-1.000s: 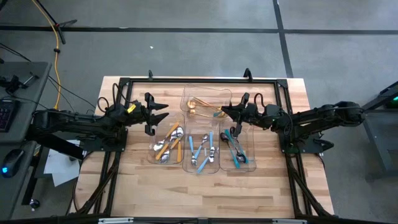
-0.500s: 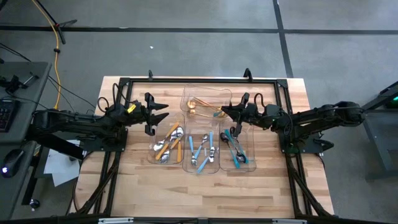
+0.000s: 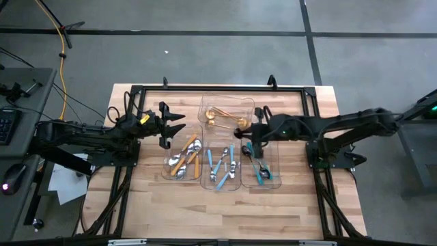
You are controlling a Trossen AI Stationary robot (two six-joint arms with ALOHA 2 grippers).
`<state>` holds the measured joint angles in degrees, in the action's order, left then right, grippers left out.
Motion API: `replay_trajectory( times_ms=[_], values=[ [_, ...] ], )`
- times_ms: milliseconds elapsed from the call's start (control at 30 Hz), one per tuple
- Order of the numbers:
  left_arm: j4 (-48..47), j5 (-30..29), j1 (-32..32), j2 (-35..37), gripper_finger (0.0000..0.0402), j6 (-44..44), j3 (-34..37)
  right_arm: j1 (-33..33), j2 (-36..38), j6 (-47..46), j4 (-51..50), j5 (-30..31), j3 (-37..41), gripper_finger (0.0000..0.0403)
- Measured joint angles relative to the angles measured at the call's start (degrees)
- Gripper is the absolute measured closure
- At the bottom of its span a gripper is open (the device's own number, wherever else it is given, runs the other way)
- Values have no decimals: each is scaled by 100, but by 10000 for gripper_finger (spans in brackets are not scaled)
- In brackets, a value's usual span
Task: Sort silverware by color (type)
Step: Put the blue spoon into the right transparent bin
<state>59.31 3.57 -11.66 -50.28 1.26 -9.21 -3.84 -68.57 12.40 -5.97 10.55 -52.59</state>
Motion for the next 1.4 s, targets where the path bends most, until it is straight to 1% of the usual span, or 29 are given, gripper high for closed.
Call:
replay_trajectory(
  times_ms=[67, 133, 233, 300, 400, 600, 700, 900, 1067, 1233, 1400],
  values=[
    [2, 0, 0, 0, 245, 2, 0, -104, -14, -301, -1194, -2, -601, 402],
    [-6, 2, 0, 0, 245, 3, 0, -204, -14, -703, -2008, -1, -1055, 402],
    [-51, 3, 0, 0, 245, 48, 0, -345, -12, -1420, -2798, -2, -1471, 402],
    [-87, 4, 0, -2, 245, 63, 0, -415, -12, -2031, -2973, -2, -1526, 402],
    [-105, 7, 0, 0, 245, 66, 0, -505, -12, -3065, -2984, -2, -1355, 402],
    [-105, 11, 0, 0, 245, 151, 0, -711, -16, -5386, -3007, -2, -627, 401],
    [-110, 13, 0, 0, 245, 153, 0, -821, -16, -6113, -3056, 33, -301, 401],
    [-116, 13, 1, 0, 245, 161, 0, -854, -16, -7240, -2933, 26, 375, 400],
    [-116, 11, 2, 0, 245, 166, 0, -850, -16, -7844, -2719, -142, 897, 400],
    [-111, 11, 1, 0, 245, 166, 0, -715, -16, -7847, -2099, -252, 1241, 399],
    [-105, 11, 2, 0, 245, 164, 0, -546, -21, -7875, -1907, -377, 1413, 399]
  ],
)
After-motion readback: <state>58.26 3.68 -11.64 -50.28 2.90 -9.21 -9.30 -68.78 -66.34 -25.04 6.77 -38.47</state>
